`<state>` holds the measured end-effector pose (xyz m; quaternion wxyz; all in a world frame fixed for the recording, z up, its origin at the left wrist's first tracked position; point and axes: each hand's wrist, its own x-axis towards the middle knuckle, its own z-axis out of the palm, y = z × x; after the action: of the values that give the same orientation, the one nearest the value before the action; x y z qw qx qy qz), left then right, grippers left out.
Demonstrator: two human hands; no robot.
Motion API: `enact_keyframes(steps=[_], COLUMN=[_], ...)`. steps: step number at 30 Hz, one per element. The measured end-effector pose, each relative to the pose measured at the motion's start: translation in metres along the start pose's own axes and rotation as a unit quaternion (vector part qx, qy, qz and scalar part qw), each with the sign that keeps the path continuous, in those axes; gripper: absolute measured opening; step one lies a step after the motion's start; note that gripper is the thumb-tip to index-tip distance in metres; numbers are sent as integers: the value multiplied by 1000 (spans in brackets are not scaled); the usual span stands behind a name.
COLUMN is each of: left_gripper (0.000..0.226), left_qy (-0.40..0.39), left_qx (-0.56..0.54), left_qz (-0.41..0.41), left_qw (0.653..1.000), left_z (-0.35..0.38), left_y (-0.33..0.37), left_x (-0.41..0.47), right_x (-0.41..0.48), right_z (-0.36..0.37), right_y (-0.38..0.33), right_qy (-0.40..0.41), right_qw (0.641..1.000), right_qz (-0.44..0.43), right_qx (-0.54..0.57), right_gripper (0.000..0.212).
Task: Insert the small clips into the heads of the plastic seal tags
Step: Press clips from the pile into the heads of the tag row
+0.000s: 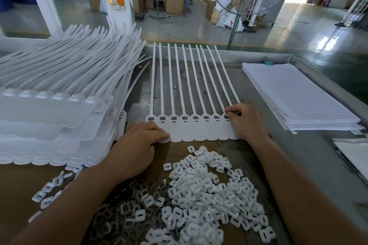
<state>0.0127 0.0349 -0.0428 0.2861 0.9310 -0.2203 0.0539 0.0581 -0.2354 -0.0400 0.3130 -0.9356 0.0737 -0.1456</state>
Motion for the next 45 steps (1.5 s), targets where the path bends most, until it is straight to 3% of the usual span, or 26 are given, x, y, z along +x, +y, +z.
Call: enact_keyframes(steps=[3,7,9,13,20,31,38,45], left_gripper=[49,49,50,50,46,46,36,48], left_qy=[-2,-8,-10,-14,6,-2,6,-3], left_qx=[3,5,7,3,-17,-15,-13,-8], left_qz=[-2,-5,-8,-15,-7,15,19,15], left_qw=[1000,1000,1000,1000,1000,1000,1000,1000], left_z=[0,-1,-1,-2,0,-2,-2,-5], left_y=[0,0,1,0,-2,-4,-4,-1], left_x=[0,1,1,2,3,4,4,3], right_x=[-3,-12,-24,-61,-105,-111,-109,-94], right_z=[-3,-16,-23,-27,-14,-1,-4,-13], right_y=[-5,-31,-51,-89,-118,-120,-118,-110], right_qy=[3,39,-36,-221,-347,-365,-331,-297], right_qw=[1000,997,992,959,897,877,907,930], right_qz=[3,-55,-86,-169,-274,-303,-260,-203], right_qx=[16,46,79,46,-24,-81,25,79], right_gripper=[20,19,15,9,17,16,7,17])
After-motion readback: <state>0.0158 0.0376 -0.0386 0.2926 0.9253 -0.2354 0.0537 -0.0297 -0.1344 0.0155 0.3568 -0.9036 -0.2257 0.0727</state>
